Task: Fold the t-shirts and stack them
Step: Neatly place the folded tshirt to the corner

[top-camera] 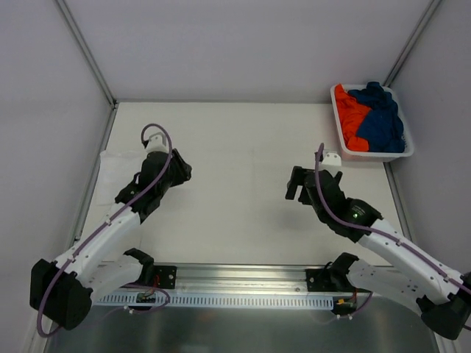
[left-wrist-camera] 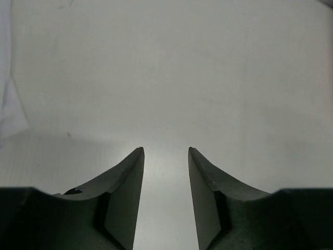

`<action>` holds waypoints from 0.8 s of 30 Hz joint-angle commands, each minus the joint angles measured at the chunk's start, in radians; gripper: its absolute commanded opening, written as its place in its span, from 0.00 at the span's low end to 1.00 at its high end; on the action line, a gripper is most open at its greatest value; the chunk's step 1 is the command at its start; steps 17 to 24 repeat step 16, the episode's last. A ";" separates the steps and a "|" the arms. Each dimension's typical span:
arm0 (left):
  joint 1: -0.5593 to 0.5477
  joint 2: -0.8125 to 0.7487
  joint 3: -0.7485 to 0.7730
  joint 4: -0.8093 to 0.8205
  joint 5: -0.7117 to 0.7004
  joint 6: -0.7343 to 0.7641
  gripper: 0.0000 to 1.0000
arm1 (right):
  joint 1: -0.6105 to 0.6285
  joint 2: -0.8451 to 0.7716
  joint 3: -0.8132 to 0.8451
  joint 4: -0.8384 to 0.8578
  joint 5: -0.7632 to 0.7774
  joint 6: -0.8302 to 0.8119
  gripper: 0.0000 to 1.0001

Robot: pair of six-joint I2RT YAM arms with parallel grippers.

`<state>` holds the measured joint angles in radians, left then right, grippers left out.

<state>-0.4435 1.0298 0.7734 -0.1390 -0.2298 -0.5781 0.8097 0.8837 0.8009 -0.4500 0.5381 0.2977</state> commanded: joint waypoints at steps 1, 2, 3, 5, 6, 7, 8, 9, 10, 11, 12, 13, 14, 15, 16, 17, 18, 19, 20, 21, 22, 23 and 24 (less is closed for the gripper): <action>0.009 -0.051 -0.190 0.019 -0.016 -0.055 0.41 | 0.006 -0.089 -0.009 -0.177 0.239 0.070 0.92; 0.009 -0.081 -0.230 0.019 -0.011 -0.071 0.41 | 0.006 -0.112 -0.017 -0.173 0.240 0.072 0.94; 0.009 -0.098 -0.243 0.019 0.000 -0.081 0.41 | 0.006 -0.118 -0.026 -0.164 0.234 0.072 0.94; -0.006 -0.125 -0.249 0.018 0.006 -0.077 0.44 | 0.006 -0.111 -0.037 -0.136 0.215 0.069 0.95; -0.018 -0.128 -0.234 0.004 -0.002 -0.065 0.50 | 0.006 -0.100 -0.037 -0.131 0.206 0.072 0.95; -0.030 -0.128 -0.226 -0.011 -0.035 -0.051 0.62 | 0.006 -0.086 -0.034 -0.127 0.195 0.075 0.95; -0.050 -0.128 -0.218 -0.042 -0.048 -0.048 0.65 | 0.006 -0.056 -0.026 -0.127 0.189 0.075 0.95; -0.055 -0.129 -0.217 -0.047 -0.051 -0.043 0.69 | 0.006 -0.042 -0.020 -0.137 0.189 0.084 0.95; -0.060 -0.131 -0.218 -0.047 -0.048 -0.039 0.74 | 0.008 -0.029 -0.014 -0.138 0.191 0.089 0.95; -0.067 -0.137 -0.220 -0.044 -0.048 -0.039 0.77 | 0.006 -0.008 -0.008 -0.136 0.189 0.087 0.95; -0.072 -0.139 -0.221 -0.045 -0.049 -0.040 0.80 | 0.005 -0.002 -0.008 -0.133 0.186 0.086 0.95; -0.073 -0.137 -0.220 -0.044 -0.051 -0.040 0.82 | 0.009 0.001 -0.008 -0.122 0.183 0.078 0.92; -0.073 -0.135 -0.220 -0.045 -0.048 -0.040 0.84 | 0.008 0.000 -0.012 -0.104 0.172 0.066 0.92; -0.072 -0.132 -0.215 -0.045 -0.045 -0.039 0.85 | 0.008 -0.003 -0.025 -0.070 0.158 0.051 0.92; -0.072 -0.123 -0.214 -0.045 -0.042 -0.039 0.87 | 0.008 -0.008 -0.029 -0.055 0.145 0.026 0.95; -0.072 -0.123 -0.214 -0.045 -0.042 -0.039 0.87 | 0.008 -0.008 -0.029 -0.055 0.145 0.026 0.95; -0.072 -0.123 -0.214 -0.045 -0.042 -0.039 0.87 | 0.008 -0.008 -0.029 -0.055 0.145 0.026 0.95; -0.072 -0.123 -0.214 -0.045 -0.042 -0.039 0.87 | 0.008 -0.008 -0.029 -0.055 0.145 0.026 0.95; -0.072 -0.123 -0.214 -0.045 -0.042 -0.039 0.87 | 0.008 -0.008 -0.029 -0.055 0.145 0.026 0.95; -0.072 -0.123 -0.214 -0.045 -0.042 -0.039 0.87 | 0.008 -0.008 -0.029 -0.055 0.145 0.026 0.95; -0.072 -0.123 -0.214 -0.045 -0.042 -0.039 0.87 | 0.008 -0.008 -0.029 -0.055 0.145 0.026 0.95; -0.072 -0.123 -0.214 -0.045 -0.042 -0.039 0.87 | 0.008 -0.008 -0.029 -0.055 0.145 0.026 0.95; -0.072 -0.123 -0.214 -0.045 -0.042 -0.039 0.87 | 0.008 -0.008 -0.029 -0.055 0.145 0.026 0.95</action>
